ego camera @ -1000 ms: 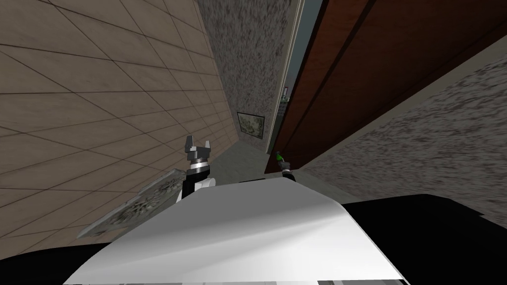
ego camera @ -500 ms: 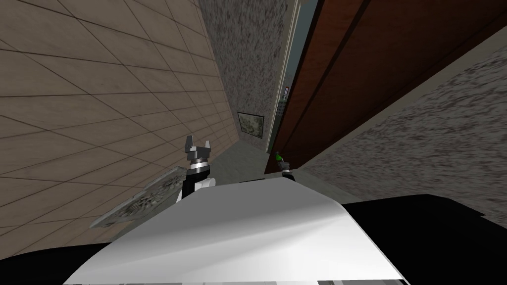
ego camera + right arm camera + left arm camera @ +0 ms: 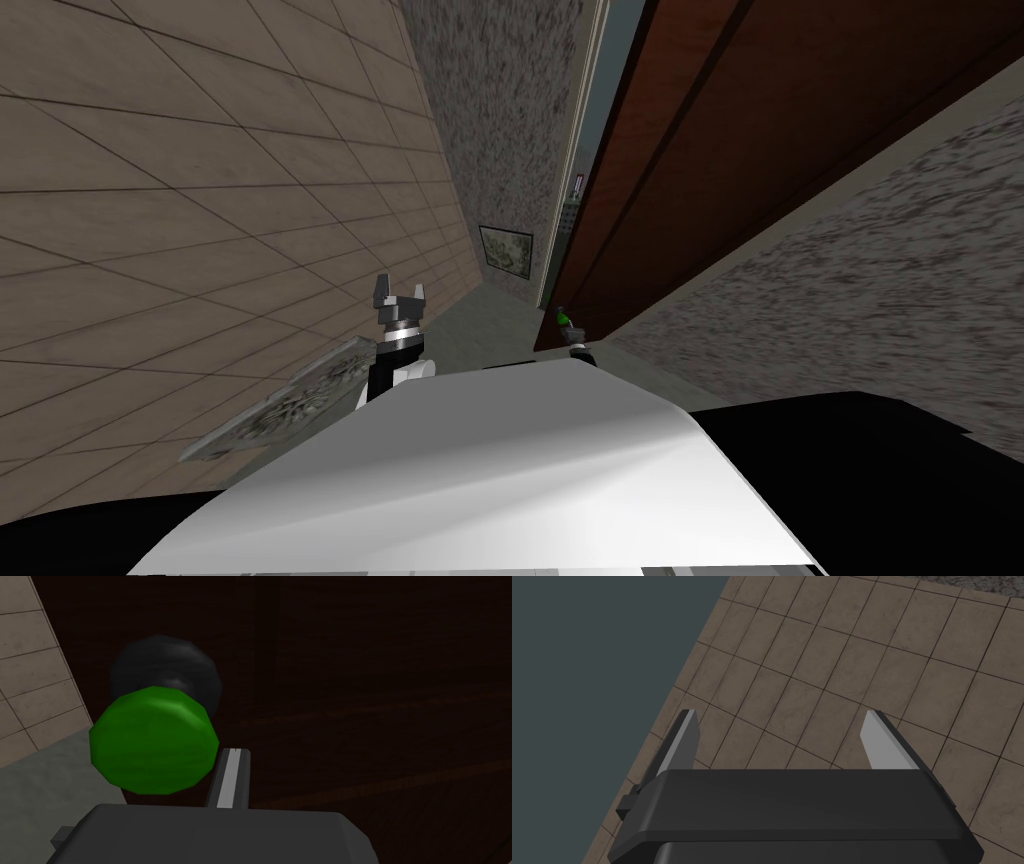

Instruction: Pull the door open

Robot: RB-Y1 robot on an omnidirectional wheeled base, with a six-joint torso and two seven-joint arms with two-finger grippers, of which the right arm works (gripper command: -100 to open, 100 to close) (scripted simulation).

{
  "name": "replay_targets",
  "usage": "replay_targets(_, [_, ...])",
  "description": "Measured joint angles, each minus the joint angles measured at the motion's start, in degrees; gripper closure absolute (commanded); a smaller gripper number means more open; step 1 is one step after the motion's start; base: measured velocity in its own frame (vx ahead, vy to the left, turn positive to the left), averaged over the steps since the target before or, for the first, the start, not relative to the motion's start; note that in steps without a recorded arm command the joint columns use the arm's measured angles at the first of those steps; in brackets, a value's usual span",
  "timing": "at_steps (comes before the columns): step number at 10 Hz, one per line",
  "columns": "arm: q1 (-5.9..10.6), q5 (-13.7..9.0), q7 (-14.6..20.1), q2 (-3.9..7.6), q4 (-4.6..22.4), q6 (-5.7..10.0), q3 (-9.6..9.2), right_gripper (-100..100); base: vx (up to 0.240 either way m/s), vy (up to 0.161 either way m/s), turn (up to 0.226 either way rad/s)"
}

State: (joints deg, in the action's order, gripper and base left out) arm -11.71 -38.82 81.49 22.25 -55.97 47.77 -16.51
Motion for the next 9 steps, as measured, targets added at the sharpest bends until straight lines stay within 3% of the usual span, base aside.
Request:
replay_targets(6, [0.57,0.4,1.0,0.46,1.4,1.15,-0.75,-100,-0.028,-0.013,-0.001])
replay_targets(9, [0.81,-1.1,2.1,2.09,1.3,-2.10,0.41,-100,0.052,0.078,-0.010])
